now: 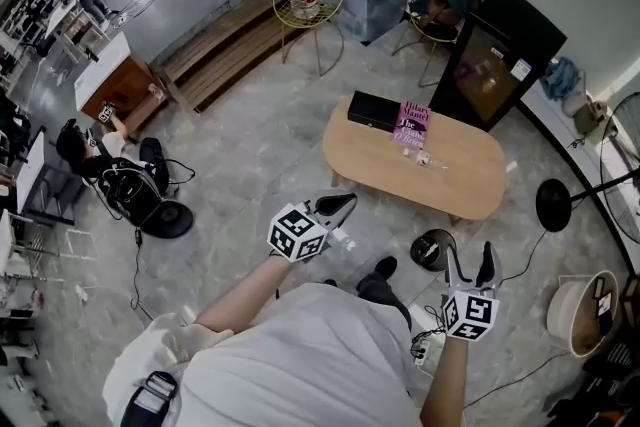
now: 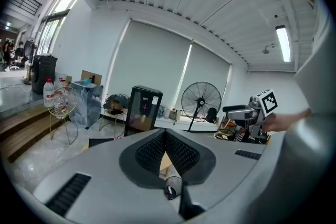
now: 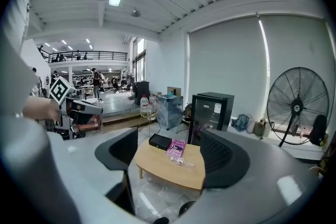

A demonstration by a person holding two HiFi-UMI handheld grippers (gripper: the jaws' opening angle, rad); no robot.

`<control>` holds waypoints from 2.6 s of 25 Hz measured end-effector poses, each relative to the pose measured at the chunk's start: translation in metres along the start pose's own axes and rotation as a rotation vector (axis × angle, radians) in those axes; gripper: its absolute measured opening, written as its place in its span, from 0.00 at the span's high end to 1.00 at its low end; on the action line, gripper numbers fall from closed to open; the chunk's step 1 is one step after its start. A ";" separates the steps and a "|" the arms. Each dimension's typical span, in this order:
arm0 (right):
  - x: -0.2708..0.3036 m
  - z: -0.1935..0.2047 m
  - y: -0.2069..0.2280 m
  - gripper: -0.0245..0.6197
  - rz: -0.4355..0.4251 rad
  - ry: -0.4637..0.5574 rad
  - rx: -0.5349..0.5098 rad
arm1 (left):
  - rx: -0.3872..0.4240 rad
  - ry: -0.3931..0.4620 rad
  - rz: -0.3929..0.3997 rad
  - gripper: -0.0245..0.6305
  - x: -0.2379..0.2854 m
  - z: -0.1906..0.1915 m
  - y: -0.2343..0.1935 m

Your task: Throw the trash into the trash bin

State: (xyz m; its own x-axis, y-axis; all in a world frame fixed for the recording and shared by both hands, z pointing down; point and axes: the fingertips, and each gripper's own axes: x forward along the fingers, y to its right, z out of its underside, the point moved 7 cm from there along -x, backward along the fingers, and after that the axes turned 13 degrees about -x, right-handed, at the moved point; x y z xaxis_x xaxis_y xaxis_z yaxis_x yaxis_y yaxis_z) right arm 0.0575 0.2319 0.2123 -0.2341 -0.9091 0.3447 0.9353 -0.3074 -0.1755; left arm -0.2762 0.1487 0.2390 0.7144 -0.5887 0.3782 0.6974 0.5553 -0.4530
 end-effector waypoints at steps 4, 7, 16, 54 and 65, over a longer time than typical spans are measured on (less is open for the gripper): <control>0.026 0.005 0.030 0.37 -0.039 -0.011 0.009 | -0.008 -0.009 -0.029 0.95 0.030 -0.009 0.001; 0.046 0.009 0.051 0.37 -0.071 -0.015 0.014 | -0.014 -0.014 -0.050 0.95 0.052 -0.014 0.003; 0.087 0.024 0.110 0.37 -0.143 -0.027 0.020 | -0.001 -0.023 -0.090 0.95 0.109 -0.028 0.015; 0.299 0.085 0.109 0.37 -0.187 -0.281 0.065 | 0.013 -0.266 0.062 0.95 0.298 -0.043 -0.114; 0.416 0.161 0.074 0.37 -0.293 -0.396 -0.046 | -0.010 -0.350 0.093 0.95 0.349 0.002 -0.181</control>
State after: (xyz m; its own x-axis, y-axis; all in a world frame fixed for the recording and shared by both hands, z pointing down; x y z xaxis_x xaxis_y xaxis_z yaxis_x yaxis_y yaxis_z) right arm 0.0723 -0.1240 0.4916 -0.3579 -0.6086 0.7082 0.8307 -0.5539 -0.0562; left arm -0.1528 -0.1559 0.4546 0.7522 -0.2985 0.5874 0.6292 0.5901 -0.5058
